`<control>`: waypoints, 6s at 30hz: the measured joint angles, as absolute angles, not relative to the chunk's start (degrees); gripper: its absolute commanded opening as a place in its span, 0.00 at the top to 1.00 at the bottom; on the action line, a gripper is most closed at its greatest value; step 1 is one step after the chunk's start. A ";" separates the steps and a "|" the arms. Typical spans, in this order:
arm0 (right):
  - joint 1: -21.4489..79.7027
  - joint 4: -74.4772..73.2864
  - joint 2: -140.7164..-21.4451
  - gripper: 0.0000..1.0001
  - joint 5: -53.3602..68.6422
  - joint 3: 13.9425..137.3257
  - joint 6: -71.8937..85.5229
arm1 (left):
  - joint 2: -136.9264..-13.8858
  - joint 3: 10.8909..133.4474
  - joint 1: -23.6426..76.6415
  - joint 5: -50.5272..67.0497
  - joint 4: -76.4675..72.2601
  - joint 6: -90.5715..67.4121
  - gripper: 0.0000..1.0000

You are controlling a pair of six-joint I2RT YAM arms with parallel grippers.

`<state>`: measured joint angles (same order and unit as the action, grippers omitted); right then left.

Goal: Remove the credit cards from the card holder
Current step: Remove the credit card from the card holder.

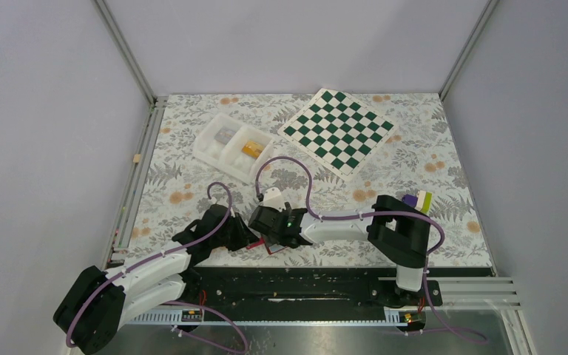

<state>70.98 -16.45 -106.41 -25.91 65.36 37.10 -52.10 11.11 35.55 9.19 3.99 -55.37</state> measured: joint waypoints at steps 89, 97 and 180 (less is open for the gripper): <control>60.73 15.81 -88.23 0.82 -8.82 35.70 44.64 | -73.52 26.06 44.21 4.62 -2.87 -57.47 0.89; 60.58 16.53 -86.63 0.71 -7.97 34.44 45.34 | -77.10 26.13 45.28 4.71 -5.30 -57.69 0.88; 54.57 16.05 -83.44 0.66 -0.73 29.93 45.15 | -74.70 22.76 45.95 8.16 -6.17 -55.57 0.89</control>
